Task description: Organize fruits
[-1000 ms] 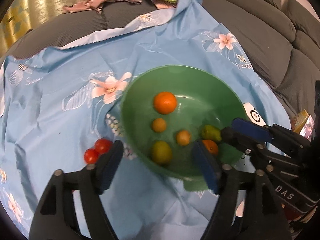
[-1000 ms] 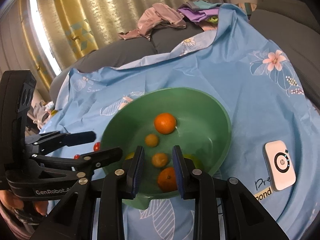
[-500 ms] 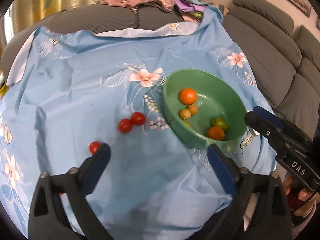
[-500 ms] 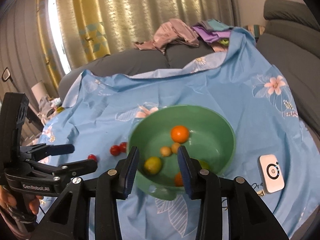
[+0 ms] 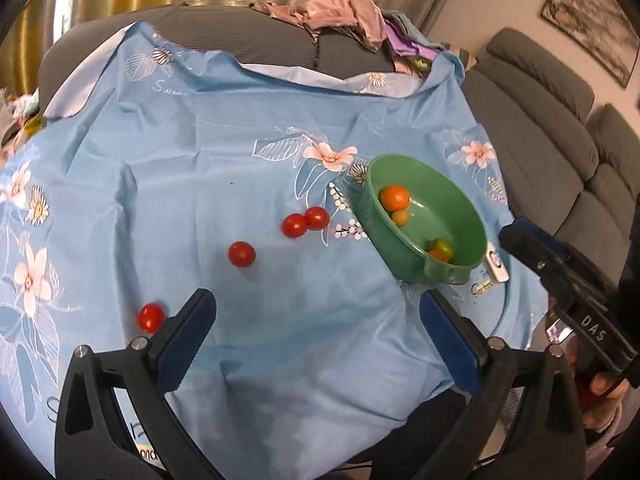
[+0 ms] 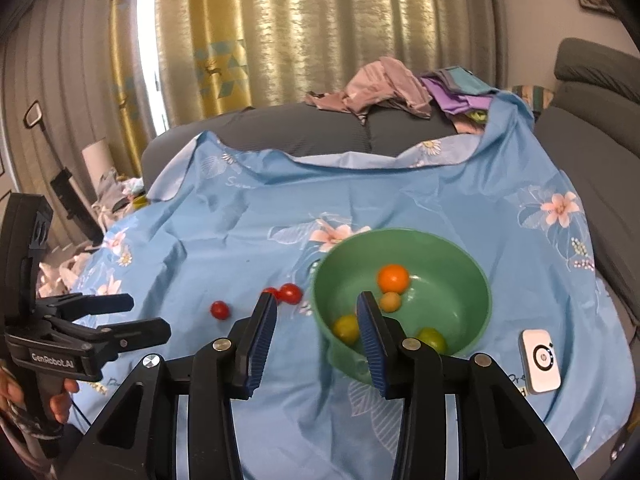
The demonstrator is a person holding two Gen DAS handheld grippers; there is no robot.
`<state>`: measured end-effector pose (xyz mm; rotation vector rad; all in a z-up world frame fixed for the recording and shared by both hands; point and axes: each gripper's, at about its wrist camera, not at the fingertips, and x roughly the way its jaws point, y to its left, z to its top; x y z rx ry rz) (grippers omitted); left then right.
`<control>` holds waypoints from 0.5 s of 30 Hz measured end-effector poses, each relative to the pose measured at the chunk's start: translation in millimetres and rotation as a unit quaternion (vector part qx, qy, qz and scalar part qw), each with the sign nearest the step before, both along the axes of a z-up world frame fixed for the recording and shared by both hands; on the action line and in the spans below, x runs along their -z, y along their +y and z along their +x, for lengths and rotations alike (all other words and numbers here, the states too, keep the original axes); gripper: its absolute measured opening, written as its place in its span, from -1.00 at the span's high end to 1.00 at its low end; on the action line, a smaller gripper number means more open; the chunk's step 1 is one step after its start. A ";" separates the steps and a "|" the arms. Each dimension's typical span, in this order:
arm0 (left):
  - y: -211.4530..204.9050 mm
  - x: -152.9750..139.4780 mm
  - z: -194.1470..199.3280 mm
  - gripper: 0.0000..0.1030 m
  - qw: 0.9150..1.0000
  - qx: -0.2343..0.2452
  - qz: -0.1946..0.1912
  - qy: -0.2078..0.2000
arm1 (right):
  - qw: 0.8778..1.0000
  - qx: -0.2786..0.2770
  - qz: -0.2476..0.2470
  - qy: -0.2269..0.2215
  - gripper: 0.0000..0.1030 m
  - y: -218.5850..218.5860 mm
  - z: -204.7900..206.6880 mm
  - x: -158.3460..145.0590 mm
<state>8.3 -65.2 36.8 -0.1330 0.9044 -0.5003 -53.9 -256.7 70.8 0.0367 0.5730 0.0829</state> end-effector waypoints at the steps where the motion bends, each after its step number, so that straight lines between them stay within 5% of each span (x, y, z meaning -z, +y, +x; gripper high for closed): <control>1: 4.7 -0.7 -2.0 -0.98 1.000 -0.005 -0.007 0.001 | 1.000 -0.002 -0.002 0.000 0.19 2.7 -0.8 -0.6; 15: 74.0 -5.1 -18.3 -0.98 0.990 -0.041 -0.134 0.011 | 0.999 -0.046 -0.007 0.020 0.19 44.6 -3.7 7.4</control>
